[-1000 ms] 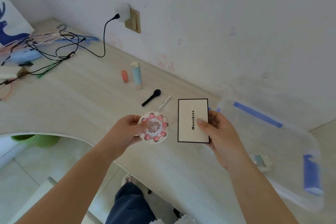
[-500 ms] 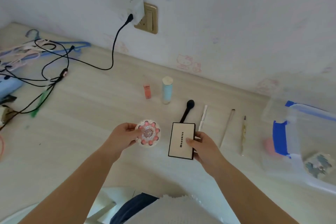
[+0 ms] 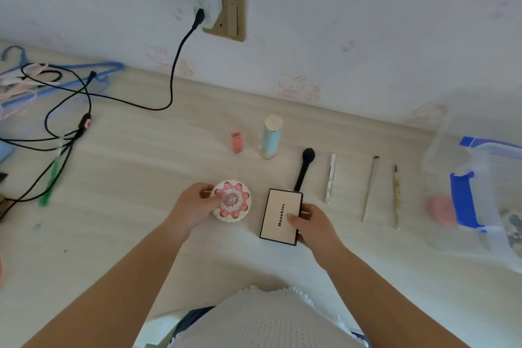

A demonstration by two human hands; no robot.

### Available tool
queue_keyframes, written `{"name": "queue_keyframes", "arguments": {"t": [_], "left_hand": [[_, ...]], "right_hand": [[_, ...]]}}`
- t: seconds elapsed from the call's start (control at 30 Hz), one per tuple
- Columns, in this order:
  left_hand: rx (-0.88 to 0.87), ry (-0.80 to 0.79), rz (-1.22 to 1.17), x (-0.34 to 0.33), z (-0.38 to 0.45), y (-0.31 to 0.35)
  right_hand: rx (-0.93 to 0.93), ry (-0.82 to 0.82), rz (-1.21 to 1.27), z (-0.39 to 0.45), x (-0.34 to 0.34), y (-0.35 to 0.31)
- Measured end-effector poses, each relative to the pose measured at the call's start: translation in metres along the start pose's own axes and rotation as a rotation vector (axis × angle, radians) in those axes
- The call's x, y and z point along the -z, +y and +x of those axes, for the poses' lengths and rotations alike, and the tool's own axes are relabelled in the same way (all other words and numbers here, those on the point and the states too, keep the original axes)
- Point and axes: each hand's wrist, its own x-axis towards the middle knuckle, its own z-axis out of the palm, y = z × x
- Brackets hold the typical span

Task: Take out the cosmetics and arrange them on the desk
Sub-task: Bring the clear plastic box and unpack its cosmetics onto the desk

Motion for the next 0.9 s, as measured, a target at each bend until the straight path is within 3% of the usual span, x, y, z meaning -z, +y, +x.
{"name": "queue_keyframes", "arguments": {"t": [0.27, 0.53, 0.9], "left_hand": [[-0.16, 0.053, 0.316, -0.019, -0.004, -0.003], [-0.164, 0.127, 0.484, -0.024, 0.0, -0.006], [-0.156, 0.131, 0.468, -0.027, -0.002, -0.007]], "right_hand": [[0.107, 0.109, -0.616, 0.002, 0.004, -0.011], [0.067, 0.036, -0.771, 0.008, 0.009, -0.027], [0.0, -0.057, -0.907, 0.009, 0.009, -0.042]]}}
